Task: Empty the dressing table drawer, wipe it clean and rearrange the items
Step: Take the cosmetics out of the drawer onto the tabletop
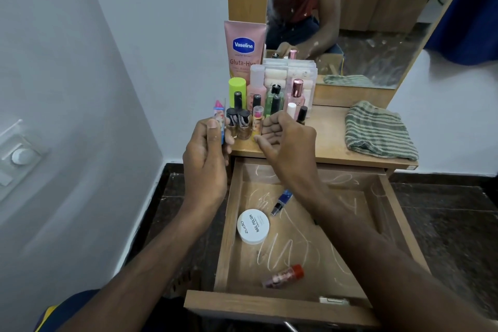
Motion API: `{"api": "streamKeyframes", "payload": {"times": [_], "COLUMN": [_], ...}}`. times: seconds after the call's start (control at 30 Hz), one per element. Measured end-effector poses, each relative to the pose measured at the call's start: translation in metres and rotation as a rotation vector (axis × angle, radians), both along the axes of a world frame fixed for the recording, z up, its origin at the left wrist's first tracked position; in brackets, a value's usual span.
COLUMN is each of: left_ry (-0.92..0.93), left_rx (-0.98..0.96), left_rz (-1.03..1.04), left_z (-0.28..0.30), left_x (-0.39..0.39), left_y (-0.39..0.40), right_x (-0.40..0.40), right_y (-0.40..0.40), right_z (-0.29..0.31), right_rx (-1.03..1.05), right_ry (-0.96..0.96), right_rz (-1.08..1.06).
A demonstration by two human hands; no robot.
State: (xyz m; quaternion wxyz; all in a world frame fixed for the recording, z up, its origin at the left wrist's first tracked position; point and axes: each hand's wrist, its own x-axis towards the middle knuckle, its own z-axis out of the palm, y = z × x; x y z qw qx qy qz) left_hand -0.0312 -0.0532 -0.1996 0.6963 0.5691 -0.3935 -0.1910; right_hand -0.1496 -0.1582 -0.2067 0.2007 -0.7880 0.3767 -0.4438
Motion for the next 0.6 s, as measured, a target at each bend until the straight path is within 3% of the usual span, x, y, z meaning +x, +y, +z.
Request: {"api": "streamKeyframes", "payload": {"times": [0.23, 0.37, 0.6], "left_ry": [-0.023, -0.089, -0.283], "left_rx": [0.040, 0.082, 0.139], "left_rz": [-0.055, -0.072, -0.035], "left_z": [-0.002, -0.003, -0.001], "left_x": [-0.004, -0.008, -0.007], "left_y": [0.003, 0.003, 0.005], "right_x": [-0.016, -0.036, -0.050], "right_y": [0.015, 0.033, 0.023], "right_z": [0.010, 0.011, 0.009], "right_rx": [-0.026, 0.421, 0.444], "right_ry": [-0.115, -0.301, -0.147], "right_rz": [-0.023, 0.314, 0.329]}}
